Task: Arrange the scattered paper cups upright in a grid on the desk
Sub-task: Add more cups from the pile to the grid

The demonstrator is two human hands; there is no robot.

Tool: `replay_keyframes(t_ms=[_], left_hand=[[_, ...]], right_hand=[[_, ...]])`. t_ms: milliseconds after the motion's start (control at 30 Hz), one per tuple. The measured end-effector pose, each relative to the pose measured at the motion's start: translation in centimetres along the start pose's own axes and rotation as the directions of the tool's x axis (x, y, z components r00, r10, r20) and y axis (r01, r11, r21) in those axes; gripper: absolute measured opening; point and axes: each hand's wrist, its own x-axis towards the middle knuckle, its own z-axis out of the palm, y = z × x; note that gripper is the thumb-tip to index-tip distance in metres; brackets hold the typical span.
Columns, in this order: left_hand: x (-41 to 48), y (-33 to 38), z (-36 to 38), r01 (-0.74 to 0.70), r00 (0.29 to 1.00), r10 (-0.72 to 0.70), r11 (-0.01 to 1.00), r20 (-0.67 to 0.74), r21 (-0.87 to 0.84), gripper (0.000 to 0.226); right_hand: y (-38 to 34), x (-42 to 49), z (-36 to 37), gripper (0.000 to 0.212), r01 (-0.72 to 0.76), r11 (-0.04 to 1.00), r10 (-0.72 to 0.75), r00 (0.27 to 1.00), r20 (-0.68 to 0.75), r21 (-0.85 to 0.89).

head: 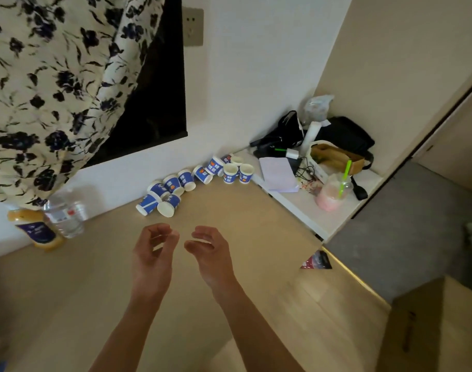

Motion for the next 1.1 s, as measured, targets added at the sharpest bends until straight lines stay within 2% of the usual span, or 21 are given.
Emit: replay_keyframes(t_ms=[267, 400, 567, 667, 767, 833, 900, 1033, 1100], left_hand=[[3.9, -1.4, 3.7, 0.086, 0.996, -0.085, 0.996, -0.039, 0.011, 0.01], [6.2, -2.3, 4.8, 0.114, 0.991, -0.111, 0.992, -0.069, 0.046, 0.011], [8.1, -3.2, 4.8, 0.188, 0.969, -0.171, 0.979, -0.178, 0.083, 0.011], [8.7, -3.8, 4.6, 0.238, 0.945, -0.212, 0.968, -0.248, 0.081, 0.016], [9.2, -4.6, 4.3, 0.281, 0.917, -0.237, 0.955, -0.321, 0.097, 0.023], [9.2, -5.1, 4.1, 0.304, 0.892, -0.253, 0.949, -0.374, 0.084, 0.023], [9.1, -5.6, 3.9, 0.314, 0.876, -0.254, 0.946, -0.411, 0.085, 0.027], [8.6, -6.3, 3.6, 0.349, 0.838, -0.278, 0.935, -0.47, 0.069, 0.037], [8.3, -6.4, 3.6, 0.376, 0.825, -0.287, 0.922, -0.486, 0.094, 0.031]], right_hand=[[0.7, 6.4, -0.5, 0.035, -0.054, 0.997, 0.055, 0.998, 0.016, -0.05], [1.5, 10.2, 0.0, 0.036, -0.075, 0.993, 0.084, 0.992, 0.097, -0.094], [3.6, 15.0, 1.1, 0.034, -0.12, 0.979, 0.157, 0.96, 0.233, -0.164], [5.1, 17.9, 2.0, 0.042, -0.079, 0.948, 0.171, 0.944, 0.281, -0.31], [6.8, 21.4, 3.1, 0.05, 0.142, 0.836, 0.07, 0.93, 0.361, -0.53], [7.9, 24.0, 4.0, 0.053, 0.287, 0.734, 0.04, 0.886, 0.461, -0.615], [8.4, 26.5, 4.6, 0.059, 0.434, 0.582, 0.043, 0.828, 0.559, -0.688], [9.3, 31.4, 5.5, 0.072, 0.701, 0.234, 0.069, 0.679, 0.731, -0.674], [9.8, 33.2, 5.9, 0.072, 0.779, 0.14, 0.055, 0.611, 0.79, -0.612]])
